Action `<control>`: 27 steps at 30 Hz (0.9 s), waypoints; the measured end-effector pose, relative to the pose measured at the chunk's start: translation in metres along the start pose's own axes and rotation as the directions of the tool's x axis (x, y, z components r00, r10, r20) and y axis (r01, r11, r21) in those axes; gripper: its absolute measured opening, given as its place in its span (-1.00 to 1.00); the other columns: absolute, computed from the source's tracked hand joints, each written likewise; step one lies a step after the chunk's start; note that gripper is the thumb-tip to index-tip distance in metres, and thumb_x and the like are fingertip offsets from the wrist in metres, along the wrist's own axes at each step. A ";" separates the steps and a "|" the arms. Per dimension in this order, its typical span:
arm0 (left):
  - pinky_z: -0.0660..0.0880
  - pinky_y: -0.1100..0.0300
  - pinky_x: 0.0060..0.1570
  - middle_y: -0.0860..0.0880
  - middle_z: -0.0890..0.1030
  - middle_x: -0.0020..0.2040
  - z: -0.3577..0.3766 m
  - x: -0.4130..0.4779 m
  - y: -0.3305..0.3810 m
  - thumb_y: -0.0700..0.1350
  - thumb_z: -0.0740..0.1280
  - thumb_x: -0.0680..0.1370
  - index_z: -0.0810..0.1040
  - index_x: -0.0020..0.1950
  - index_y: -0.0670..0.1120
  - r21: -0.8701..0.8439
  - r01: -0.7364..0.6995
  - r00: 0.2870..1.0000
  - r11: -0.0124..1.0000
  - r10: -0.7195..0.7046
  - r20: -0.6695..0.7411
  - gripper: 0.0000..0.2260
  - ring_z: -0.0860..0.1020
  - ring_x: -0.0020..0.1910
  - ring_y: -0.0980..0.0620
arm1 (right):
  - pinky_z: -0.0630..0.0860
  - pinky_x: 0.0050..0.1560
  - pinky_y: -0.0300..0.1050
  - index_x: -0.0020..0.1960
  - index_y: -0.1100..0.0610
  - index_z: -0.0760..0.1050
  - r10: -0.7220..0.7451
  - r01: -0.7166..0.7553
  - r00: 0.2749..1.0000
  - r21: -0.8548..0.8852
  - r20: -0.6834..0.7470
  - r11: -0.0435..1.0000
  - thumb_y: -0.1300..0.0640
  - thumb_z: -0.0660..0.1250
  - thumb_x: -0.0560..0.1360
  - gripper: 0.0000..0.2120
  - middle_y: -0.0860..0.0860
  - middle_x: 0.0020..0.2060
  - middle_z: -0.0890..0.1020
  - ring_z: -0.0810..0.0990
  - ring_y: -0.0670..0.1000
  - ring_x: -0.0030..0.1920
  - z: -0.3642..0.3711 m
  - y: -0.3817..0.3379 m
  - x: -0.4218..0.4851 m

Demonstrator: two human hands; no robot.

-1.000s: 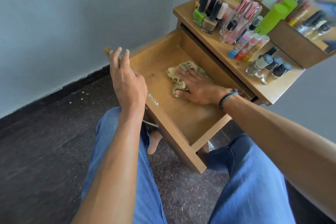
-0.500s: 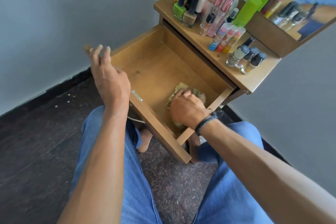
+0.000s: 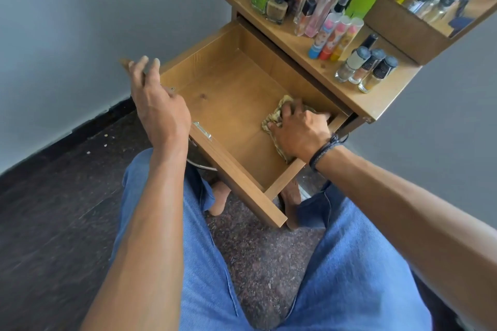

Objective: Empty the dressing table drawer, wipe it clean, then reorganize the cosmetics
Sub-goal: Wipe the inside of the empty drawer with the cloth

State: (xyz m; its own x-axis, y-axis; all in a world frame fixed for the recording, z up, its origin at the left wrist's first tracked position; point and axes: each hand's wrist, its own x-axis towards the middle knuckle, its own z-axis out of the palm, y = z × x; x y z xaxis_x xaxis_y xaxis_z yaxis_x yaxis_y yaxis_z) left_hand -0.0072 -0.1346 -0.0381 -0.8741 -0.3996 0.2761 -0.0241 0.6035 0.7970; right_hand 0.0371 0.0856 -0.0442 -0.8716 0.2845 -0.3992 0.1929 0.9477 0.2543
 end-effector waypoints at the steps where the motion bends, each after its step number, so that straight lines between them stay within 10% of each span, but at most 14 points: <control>1: 0.02 0.62 0.34 -0.09 0.37 0.51 0.000 0.000 0.000 -0.44 0.05 0.58 0.46 0.46 -0.23 -0.006 0.003 1.000 1.000 -0.003 0.007 -0.51 0.25 0.57 -0.06 | 0.38 0.22 0.28 0.59 0.13 0.10 -0.012 0.012 1.000 0.000 0.004 1.000 -0.26 -0.05 0.68 -0.36 0.17 0.55 0.21 0.48 0.22 0.35 -0.002 0.001 0.002; 9: 0.16 0.31 0.51 -0.09 0.36 0.52 0.000 0.000 0.001 -0.44 0.04 0.58 0.46 0.46 -0.23 -0.020 -0.005 1.000 1.000 0.005 0.009 -0.51 0.23 0.58 -0.06 | 0.45 -0.14 0.10 0.44 0.08 0.24 -0.144 0.144 0.989 0.020 -0.022 0.989 -0.29 0.09 0.65 -0.45 0.17 0.37 0.29 0.57 0.26 0.17 -0.013 0.015 -0.001; 17: 0.02 0.58 0.36 -0.10 0.39 0.49 0.000 0.003 -0.001 -0.44 0.03 0.57 0.48 0.44 -0.23 -0.024 0.002 1.000 1.000 -0.003 -0.010 -0.51 0.26 0.56 -0.07 | 0.47 0.06 0.17 0.54 0.02 0.12 -0.024 0.017 0.988 0.046 0.156 0.999 -0.36 0.07 0.63 -0.36 0.19 0.41 0.32 0.46 0.22 0.35 -0.024 -0.012 -0.020; 27: 0.05 0.48 0.43 -0.09 0.37 0.51 -0.003 0.000 0.001 -0.44 0.04 0.58 0.46 0.46 -0.22 0.013 -0.001 1.000 1.000 0.000 0.010 -0.51 0.22 0.58 -0.06 | 0.51 -0.16 0.00 0.35 0.04 0.24 -0.184 0.157 0.978 0.229 0.099 0.961 -0.12 0.16 0.68 -0.66 0.14 0.05 0.44 0.49 0.10 -0.10 -0.008 -0.034 -0.043</control>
State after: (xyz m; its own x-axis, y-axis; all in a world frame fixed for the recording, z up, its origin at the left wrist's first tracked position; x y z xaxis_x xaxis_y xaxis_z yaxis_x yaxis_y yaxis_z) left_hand -0.0060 -0.1362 -0.0355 -0.8791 -0.3922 0.2709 -0.0297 0.6123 0.7900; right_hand 0.0643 0.0405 -0.0287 -0.8430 0.1183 -0.5247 0.1512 0.9883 -0.0201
